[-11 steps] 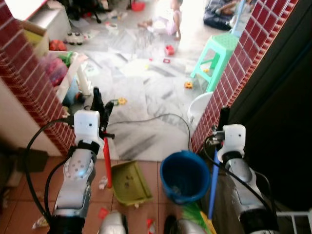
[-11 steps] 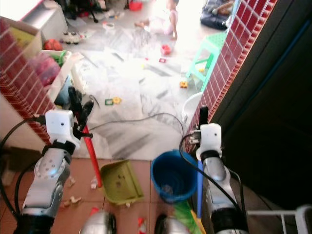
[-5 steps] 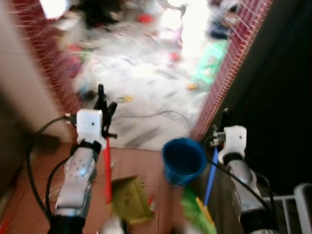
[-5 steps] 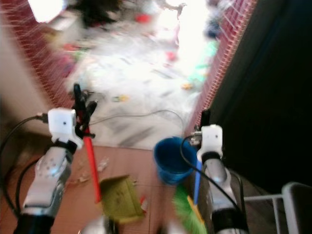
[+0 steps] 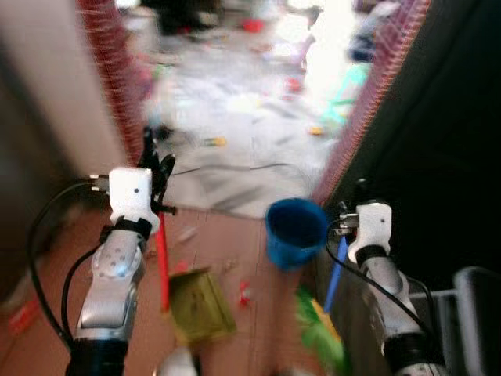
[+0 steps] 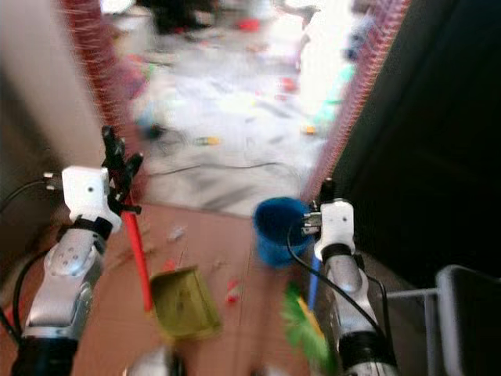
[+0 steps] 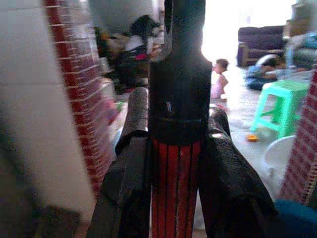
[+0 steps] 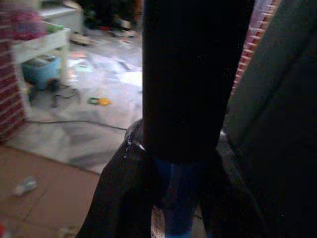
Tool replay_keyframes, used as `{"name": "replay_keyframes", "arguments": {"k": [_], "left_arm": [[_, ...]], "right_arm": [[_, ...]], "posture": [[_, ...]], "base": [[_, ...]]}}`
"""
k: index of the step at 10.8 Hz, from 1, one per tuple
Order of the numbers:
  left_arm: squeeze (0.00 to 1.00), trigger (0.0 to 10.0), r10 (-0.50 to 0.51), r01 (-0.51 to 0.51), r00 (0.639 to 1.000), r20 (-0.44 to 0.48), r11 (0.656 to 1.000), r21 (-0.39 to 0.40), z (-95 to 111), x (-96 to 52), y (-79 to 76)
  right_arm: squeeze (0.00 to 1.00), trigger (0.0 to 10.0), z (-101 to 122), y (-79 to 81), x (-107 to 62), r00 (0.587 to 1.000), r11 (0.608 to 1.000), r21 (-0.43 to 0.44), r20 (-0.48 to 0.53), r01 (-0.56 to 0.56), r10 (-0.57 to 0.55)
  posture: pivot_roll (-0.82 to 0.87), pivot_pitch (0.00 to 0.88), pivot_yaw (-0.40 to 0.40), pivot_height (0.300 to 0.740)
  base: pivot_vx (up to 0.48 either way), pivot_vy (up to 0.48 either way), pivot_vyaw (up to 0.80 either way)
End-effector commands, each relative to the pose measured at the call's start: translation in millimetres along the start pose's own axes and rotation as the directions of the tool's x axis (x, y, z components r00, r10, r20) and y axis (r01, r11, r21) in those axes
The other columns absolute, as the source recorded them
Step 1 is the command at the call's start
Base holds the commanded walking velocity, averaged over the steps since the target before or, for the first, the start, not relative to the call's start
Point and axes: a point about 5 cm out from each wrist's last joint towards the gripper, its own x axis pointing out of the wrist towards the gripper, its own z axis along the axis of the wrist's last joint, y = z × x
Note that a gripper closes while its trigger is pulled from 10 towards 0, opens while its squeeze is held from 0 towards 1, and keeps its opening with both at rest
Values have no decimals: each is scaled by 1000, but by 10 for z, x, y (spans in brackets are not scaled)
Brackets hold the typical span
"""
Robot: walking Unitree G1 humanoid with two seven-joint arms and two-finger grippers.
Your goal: Sweep floor
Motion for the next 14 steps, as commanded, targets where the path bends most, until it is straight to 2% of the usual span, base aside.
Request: {"name": "replay_keyframes", "arguments": {"k": [1,5,6,7,9,11,13,14], "left_arm": [[0,10000,-16,17,998,55,1000,-8,143,54,-34],[0,10000,-61,62,998,35,998,-18,108,49,-78],[0,10000,-80,80,997,5,996,-30,46,7,-112],[0,10000,-114,113,993,-25,993,-32,-25,-37,-159],[0,10000,-137,134,988,-70,990,-41,-136,-102,-188],[0,10000,-130,126,986,-100,991,-50,-211,-176,-169],[0,10000,-141,128,975,-173,988,-88,-349,-481,-189],[0,10000,-149,137,970,-191,988,-77,-386,-544,-178]], "right_arm": [[0,10000,-47,-58,-30,1000,1000,2,-18,16,-16],[0,10000,-60,-88,-52,999,999,1,-9,38,-38],[0,10000,-22,-117,-57,997,997,-5,13,72,-72],[0,10000,74,-165,-35,990,989,55,37,137,-139],[0,10000,247,-169,-54,982,985,77,95,154,-161],[0,10000,293,-146,-194,978,982,91,108,168,-177],[0,10000,129,-150,-484,976,970,118,33,211,-216],[0,10000,76,-168,-542,975,969,119,8,218,-220]], "posture": [[31,0,-51,740],[24,0,-44,740],[15,0,-24,740],[16,0,-18,740],[17,0,-20,740],[9,0,-18,740],[8,0,11,740],[10,0,16,740]], "base": [[0,480,0],[0,480,0],[0,480,0],[0,480,0],[0,480,0],[0,480,0],[0,480,0],[0,480,0]]}}
